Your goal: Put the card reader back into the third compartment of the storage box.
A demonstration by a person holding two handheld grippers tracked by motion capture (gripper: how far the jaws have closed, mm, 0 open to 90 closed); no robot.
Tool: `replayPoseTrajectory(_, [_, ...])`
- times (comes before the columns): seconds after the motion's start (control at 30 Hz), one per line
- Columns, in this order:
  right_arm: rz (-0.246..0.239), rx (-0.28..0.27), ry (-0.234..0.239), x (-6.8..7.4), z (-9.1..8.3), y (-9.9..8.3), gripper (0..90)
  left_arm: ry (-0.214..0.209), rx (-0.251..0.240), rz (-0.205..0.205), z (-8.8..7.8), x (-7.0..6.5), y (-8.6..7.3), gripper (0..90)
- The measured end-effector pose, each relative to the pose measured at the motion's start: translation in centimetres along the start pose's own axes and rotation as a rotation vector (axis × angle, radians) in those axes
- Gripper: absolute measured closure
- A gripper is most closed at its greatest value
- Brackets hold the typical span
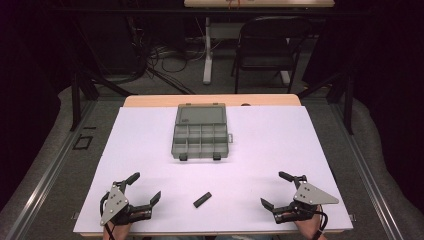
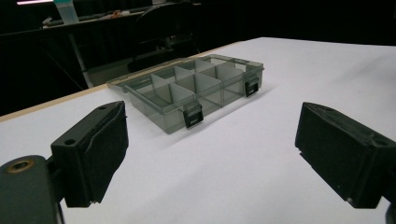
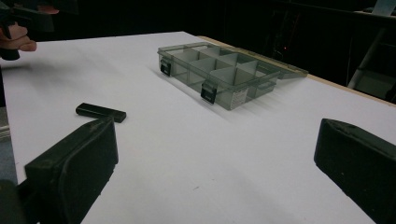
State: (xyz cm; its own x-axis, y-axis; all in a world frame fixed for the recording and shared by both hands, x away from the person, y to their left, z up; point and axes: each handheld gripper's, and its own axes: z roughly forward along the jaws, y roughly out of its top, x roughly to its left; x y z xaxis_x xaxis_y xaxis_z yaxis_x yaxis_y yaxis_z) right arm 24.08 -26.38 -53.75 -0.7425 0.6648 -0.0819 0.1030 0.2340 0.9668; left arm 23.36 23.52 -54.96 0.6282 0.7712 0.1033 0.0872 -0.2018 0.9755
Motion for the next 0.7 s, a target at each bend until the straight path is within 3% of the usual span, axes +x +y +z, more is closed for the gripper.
replayPoseTrajectory(0.4, [0.002, 0.007, -0.005, -0.1, 0.2, 0.0, 0.0, -0.010, 0.018, -0.011, 0.5, -0.5, 0.6, 9.9])
replayPoseTrajectory(0.7, [0.005, 0.019, -0.006, -0.3, 0.2, 0.0, 0.0, -0.049, 0.053, -0.014, 1.5, -1.0, 1.3, 9.9])
